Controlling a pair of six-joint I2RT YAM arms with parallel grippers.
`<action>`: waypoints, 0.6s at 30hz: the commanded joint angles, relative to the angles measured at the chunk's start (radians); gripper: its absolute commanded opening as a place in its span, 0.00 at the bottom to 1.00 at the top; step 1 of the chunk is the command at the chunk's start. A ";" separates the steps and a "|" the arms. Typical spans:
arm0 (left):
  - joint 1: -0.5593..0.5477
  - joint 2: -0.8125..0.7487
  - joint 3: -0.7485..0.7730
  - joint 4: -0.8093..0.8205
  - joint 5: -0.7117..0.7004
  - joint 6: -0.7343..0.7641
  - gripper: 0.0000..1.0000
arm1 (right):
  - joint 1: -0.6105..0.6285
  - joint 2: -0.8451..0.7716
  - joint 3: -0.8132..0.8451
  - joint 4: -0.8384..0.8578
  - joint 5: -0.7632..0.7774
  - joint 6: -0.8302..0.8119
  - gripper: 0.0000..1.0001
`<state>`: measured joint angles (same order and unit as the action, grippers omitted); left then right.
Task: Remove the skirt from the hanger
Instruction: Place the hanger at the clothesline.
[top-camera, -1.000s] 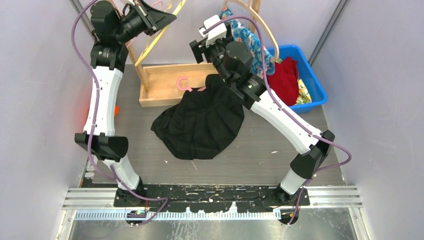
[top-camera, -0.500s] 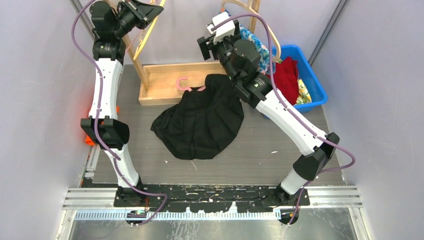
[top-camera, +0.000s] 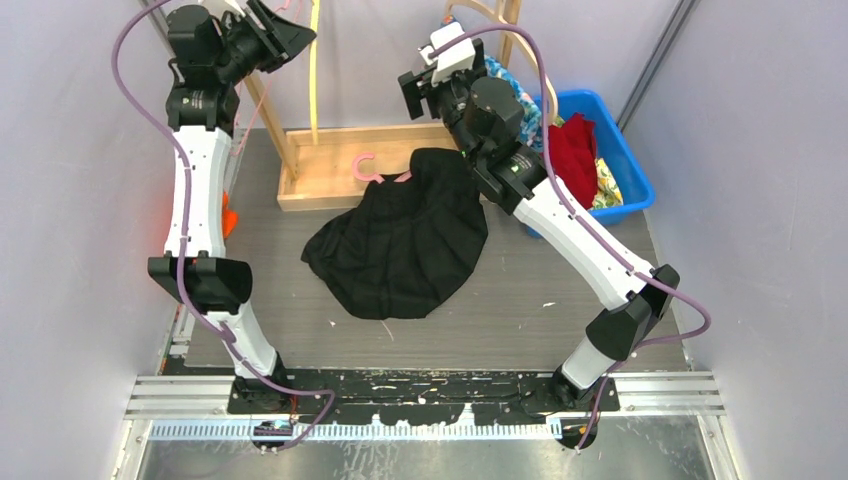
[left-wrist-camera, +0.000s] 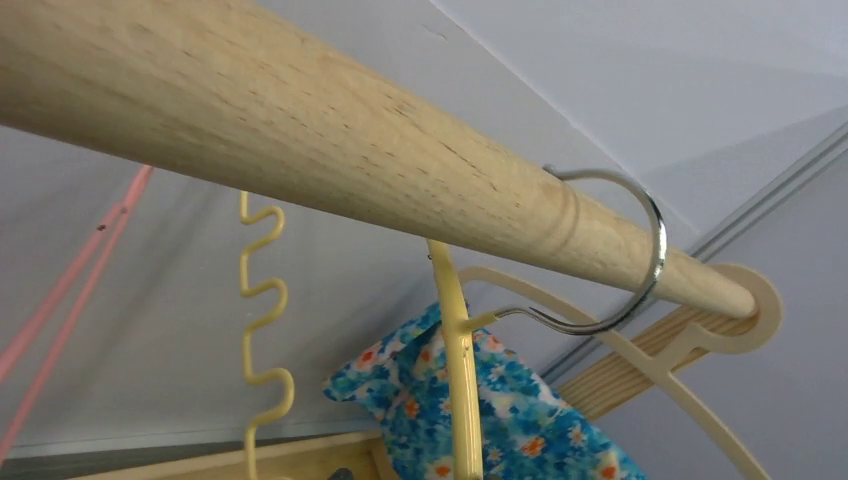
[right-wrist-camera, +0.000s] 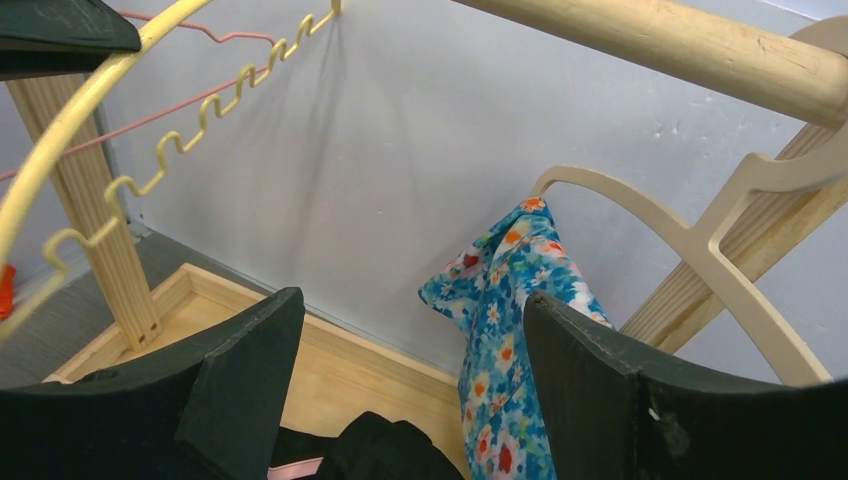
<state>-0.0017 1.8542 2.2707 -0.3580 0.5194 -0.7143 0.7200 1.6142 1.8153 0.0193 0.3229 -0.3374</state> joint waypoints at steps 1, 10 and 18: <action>0.008 -0.068 0.073 -0.186 -0.108 0.209 0.50 | -0.005 -0.026 0.002 0.033 -0.035 0.027 0.86; 0.009 -0.130 0.167 -0.253 -0.129 0.272 0.60 | -0.011 -0.055 -0.038 0.022 -0.050 0.038 0.86; -0.012 -0.267 0.076 -0.204 0.026 0.187 0.56 | -0.014 -0.065 -0.064 0.032 -0.040 0.031 0.86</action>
<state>0.0006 1.7046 2.3890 -0.6186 0.4381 -0.4927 0.7109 1.6096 1.7557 0.0120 0.2825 -0.3103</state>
